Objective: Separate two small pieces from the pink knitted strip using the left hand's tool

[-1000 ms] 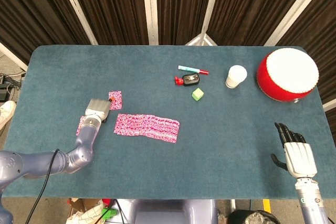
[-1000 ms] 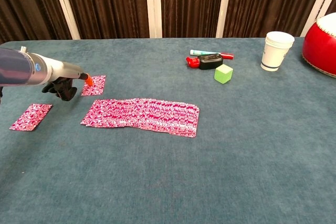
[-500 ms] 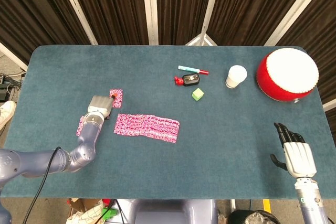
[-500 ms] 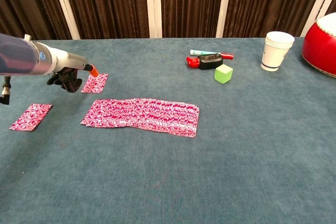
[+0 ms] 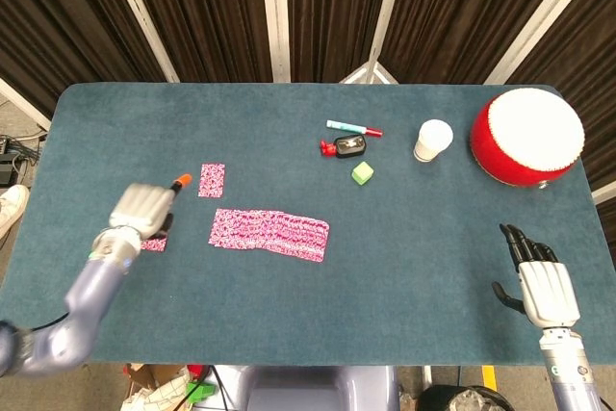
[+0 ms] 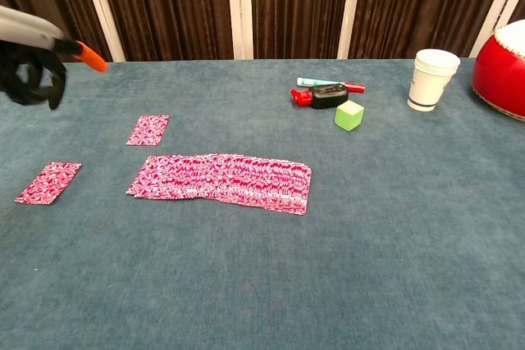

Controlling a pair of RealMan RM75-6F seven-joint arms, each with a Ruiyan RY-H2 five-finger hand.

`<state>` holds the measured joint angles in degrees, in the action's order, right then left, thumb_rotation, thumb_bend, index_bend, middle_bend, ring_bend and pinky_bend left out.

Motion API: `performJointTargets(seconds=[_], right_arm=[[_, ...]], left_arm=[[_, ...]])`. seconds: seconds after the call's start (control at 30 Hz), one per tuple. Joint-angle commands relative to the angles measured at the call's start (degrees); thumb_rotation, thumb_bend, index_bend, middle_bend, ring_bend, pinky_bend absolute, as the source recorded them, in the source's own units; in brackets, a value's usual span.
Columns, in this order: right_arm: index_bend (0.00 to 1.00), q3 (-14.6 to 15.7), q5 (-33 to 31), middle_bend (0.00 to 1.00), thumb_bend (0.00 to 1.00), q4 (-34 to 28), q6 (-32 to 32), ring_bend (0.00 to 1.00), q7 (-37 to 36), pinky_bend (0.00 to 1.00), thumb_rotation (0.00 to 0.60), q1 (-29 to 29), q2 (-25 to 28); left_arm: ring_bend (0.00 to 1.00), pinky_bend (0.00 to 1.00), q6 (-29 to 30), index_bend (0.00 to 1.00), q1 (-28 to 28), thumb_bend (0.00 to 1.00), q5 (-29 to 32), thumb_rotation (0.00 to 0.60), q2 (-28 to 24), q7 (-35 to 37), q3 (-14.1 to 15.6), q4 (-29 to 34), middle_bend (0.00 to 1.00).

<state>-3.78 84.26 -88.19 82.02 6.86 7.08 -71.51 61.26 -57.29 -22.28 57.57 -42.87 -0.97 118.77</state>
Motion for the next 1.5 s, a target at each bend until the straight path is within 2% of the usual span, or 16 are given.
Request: performJointTargets(seconds=[0.03,0.13,0.2,0.27,0.4,0.63,0.87,1.5], right_arm=[[0.01,-0.23,0.07,0.15,0.29,-0.03,0.41,0.23,-0.39,0.24,0.6,-0.1,0.1],[0.01,-0.47,0.16,0.15,0.28,0.17,0.94,0.23,-1.0,0.24,0.6,-0.21,0.08],[0.01,-0.55,0.28,0.15,0.28,0.39,1.26,0.23,-1.39,0.24,0.6,-0.3,0.11],[0.01,-0.62,0.41,0.15,0.28,0.53,1.54,0.23,-1.69,0.24,0.6,-0.38,0.2],[0.01,-0.58,0.92,0.15,0.28,0.68,2.02,0.23,-1.79,0.24,0.6,-0.47,0.36],[0.01,-0.61,1.35,0.15,0.28,0.71,2.43,0.23,-2.25,0.24,0.6,-0.53,0.52],[0.01,-0.71,1.59,0.15,0.28,0.86,2.86,0.23,-3.14,0.24,0.6,-0.67,0.76],[0.01,-0.47,1.85,0.15,0.28,1.48,2.67,0.23,-2.64,0.24,0.6,-0.65,0.28]], left_arm=[[0.22,0.27,6.22,0.11,14.67,0.72,-24.58,0.6,-8.9,14.34,5.65,5.79,0.15],[0.13,0.2,11.03,0.11,21.99,0.59,-38.72,0.6,-9.11,21.09,8.63,2.84,0.08],[0.11,0.17,15.05,0.11,26.52,0.56,-46.96,0.6,-7.95,24.06,10.77,-0.47,0.06],[0.1,0.15,18.97,0.11,30.87,0.55,-52.58,0.6,-6.25,25.97,12.8,-3.4,0.05],[0.09,0.13,24.53,0.11,36.62,0.55,-59.09,0.6,-2.66,27.68,14.55,-7.98,0.04],[0.08,0.13,30.16,0.11,43.42,0.55,-65.0,0.6,2.33,26.86,15.21,-12.55,0.04],[0.08,0.13,31.35,0.11,45.6,0.55,-69.29,0.6,4.25,30.58,14.06,-17.01,0.03],[0.08,0.13,31.68,0.11,49.63,0.55,-68.65,0.6,2.44,32.36,9.67,-16.72,0.03]])
